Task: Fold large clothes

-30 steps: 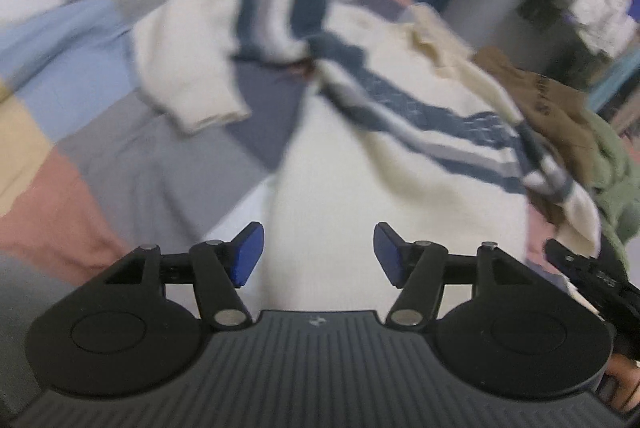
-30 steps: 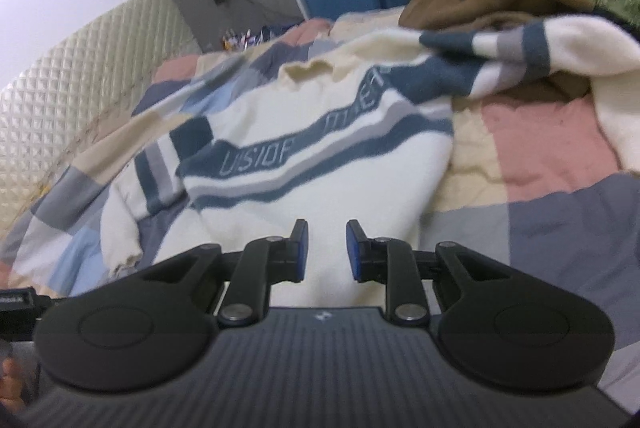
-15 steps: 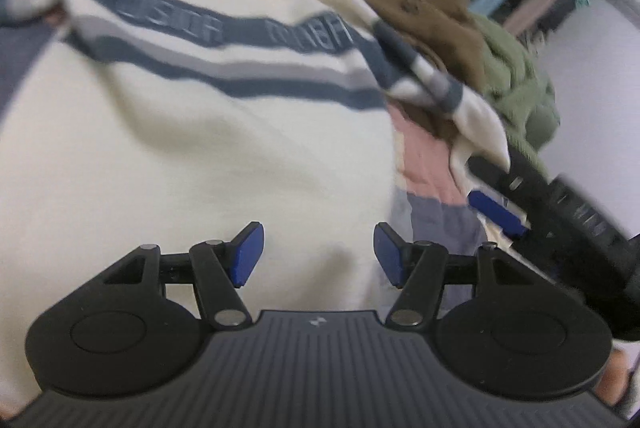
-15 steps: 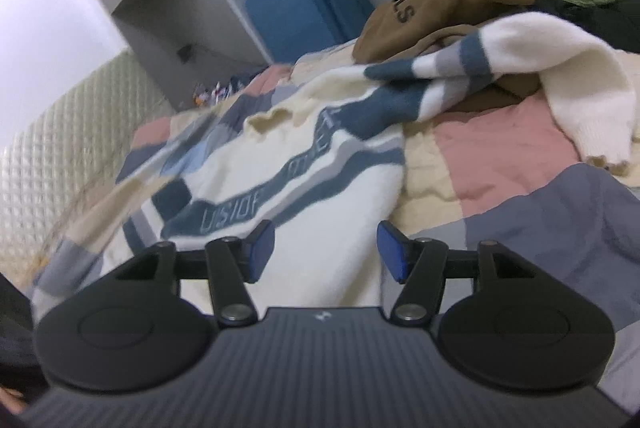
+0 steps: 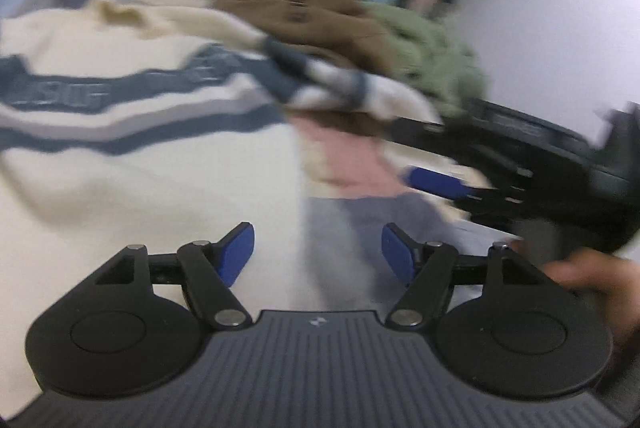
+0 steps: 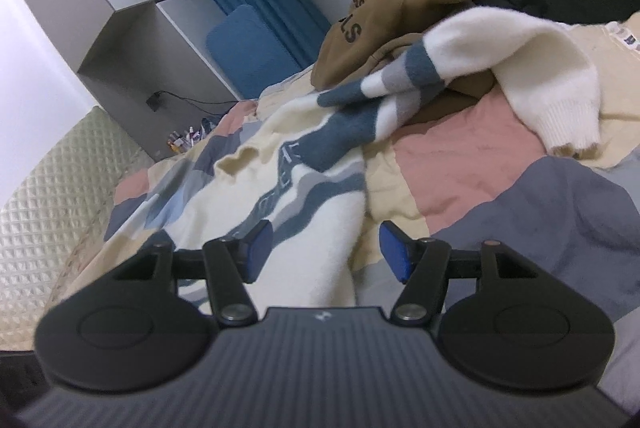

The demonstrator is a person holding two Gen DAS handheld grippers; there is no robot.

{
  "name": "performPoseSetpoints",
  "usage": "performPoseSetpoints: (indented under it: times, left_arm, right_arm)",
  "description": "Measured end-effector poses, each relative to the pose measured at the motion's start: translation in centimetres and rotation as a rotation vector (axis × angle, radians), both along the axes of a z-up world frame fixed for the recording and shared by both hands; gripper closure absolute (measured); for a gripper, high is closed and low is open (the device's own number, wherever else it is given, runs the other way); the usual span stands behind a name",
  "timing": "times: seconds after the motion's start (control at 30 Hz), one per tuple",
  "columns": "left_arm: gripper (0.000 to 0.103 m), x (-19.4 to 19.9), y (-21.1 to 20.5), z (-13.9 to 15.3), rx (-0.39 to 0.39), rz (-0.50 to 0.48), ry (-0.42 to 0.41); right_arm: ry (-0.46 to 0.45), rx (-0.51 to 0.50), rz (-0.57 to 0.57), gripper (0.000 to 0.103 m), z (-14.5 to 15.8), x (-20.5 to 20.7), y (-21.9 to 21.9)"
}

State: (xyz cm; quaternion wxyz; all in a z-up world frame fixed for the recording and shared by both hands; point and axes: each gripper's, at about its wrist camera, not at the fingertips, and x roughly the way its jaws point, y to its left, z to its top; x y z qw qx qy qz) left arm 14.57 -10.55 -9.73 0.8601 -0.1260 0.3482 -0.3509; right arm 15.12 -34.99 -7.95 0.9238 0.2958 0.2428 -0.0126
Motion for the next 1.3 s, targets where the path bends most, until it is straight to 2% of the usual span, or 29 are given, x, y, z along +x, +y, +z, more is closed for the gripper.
performPoseSetpoints:
  times: [0.07,0.13,0.17,0.23,0.37,0.43,0.53,0.63,0.7,0.73,0.77,0.8,0.87,0.93,1.1,1.3]
  left_arm:
    - [0.030,0.1,-0.7,-0.5,-0.004,-0.052,0.012]
    - [0.036,0.7,-1.6,-1.9,0.057,-0.029,0.052]
    - [0.039,1.1,-1.8,-2.6,0.073,-0.018,0.076]
    - [0.039,1.8,-2.2,-4.0,0.081,-0.019,0.114]
    - [0.034,1.7,-3.4,-4.5,0.147,-0.048,0.076]
    - [0.034,1.4,-3.8,-4.6,0.176,-0.053,0.051]
    - [0.037,0.5,-4.6,-5.0,0.260,-0.055,-0.010]
    - [0.051,-0.8,-6.0,-5.3,0.398,-0.040,-0.094]
    - [0.060,-1.1,-6.1,-5.5,0.429,-0.027,-0.118]
    - [0.072,-1.2,-6.2,-5.5,0.453,-0.017,-0.133]
    - [0.075,-1.2,-6.0,-5.5,0.467,-0.008,-0.143]
    - [0.077,-1.1,-5.8,-5.5,0.463,-0.006,-0.144]
    - [0.087,-1.2,-5.5,-5.1,0.456,0.000,-0.155]
    - [0.089,-1.3,-4.7,-4.3,0.414,0.017,-0.141]
    - [0.090,-0.7,-0.4,-1.7,0.249,0.116,-0.071]
    - [0.091,0.8,7.2,0.4,0.025,0.293,0.031]
  right_arm:
    - [-0.009,0.006,-0.007,0.040,0.1,-0.1,-0.2]
    - [-0.020,0.010,-0.012,0.040,0.3,-0.2,-0.3]
    - [-0.022,0.007,-0.014,0.040,0.4,-0.3,-0.4]
    - [-0.018,-0.003,-0.019,0.040,0.4,-0.2,-0.3]
    - [0.004,-0.005,-0.020,0.040,0.1,0.3,-0.1]
    - [0.008,-0.006,-0.021,0.040,0.1,0.5,-0.1]
    - [0.016,-0.001,-0.018,0.040,-0.2,0.7,-0.2]
    - [0.028,0.008,-0.012,0.040,-0.4,0.9,-0.2]
    - [0.034,0.009,-0.011,0.040,-0.5,1.0,-0.1]
    - [0.035,0.013,-0.013,0.040,-0.5,1.0,-0.1]
    - [0.038,0.012,-0.014,0.040,-0.5,1.0,-0.1]
    - [0.040,0.011,-0.013,0.040,-0.5,1.0,0.0]
    - [0.043,0.007,-0.008,0.040,-0.6,1.1,0.2]
    - [0.050,0.003,-0.003,0.040,-0.7,1.3,0.4]
    - [0.066,-0.022,0.013,0.040,-0.8,1.5,1.0]
    - [0.062,-0.030,0.132,0.040,-1.2,2.1,2.8]
